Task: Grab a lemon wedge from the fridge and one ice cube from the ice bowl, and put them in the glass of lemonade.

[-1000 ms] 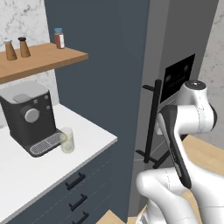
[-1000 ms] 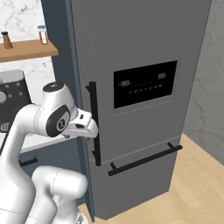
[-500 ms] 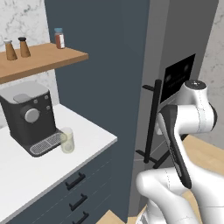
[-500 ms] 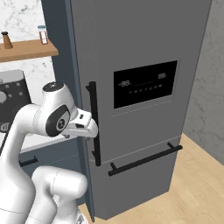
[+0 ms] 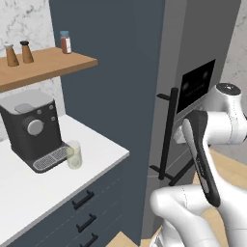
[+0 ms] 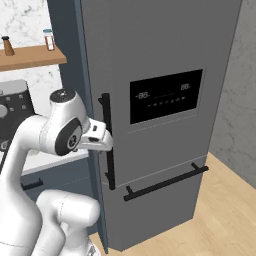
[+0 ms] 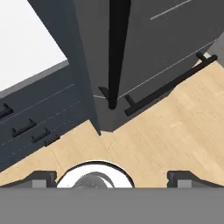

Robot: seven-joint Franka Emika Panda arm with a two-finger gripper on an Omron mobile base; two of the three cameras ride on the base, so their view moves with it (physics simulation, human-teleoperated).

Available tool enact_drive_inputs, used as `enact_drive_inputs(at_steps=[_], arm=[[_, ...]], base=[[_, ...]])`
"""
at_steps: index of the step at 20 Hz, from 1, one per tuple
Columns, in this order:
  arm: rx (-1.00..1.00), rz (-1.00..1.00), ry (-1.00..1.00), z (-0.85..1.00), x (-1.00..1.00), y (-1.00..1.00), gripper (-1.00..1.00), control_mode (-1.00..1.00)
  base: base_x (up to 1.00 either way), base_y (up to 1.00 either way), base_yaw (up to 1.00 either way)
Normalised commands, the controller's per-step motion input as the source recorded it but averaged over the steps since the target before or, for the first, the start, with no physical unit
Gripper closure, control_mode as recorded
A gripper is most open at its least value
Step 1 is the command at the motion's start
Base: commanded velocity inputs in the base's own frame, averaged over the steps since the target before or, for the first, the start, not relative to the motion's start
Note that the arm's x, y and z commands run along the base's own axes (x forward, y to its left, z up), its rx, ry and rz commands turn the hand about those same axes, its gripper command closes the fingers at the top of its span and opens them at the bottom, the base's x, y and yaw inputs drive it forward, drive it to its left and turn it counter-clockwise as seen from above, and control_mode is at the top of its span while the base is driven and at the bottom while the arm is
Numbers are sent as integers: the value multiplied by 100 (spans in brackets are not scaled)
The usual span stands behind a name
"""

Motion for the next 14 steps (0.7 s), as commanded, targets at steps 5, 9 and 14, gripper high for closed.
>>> enact_drive_inputs(at_steps=[5, 9, 14], arm=[[17, 33, -22, 65, 26, -27, -100, -100], [17, 39, -10, 40, 88, -26, -100, -100], [10, 30, -15, -8, 62, -6, -100, -100]], base=[[0, 0, 0], [0, 0, 0], [0, 0, 0]])
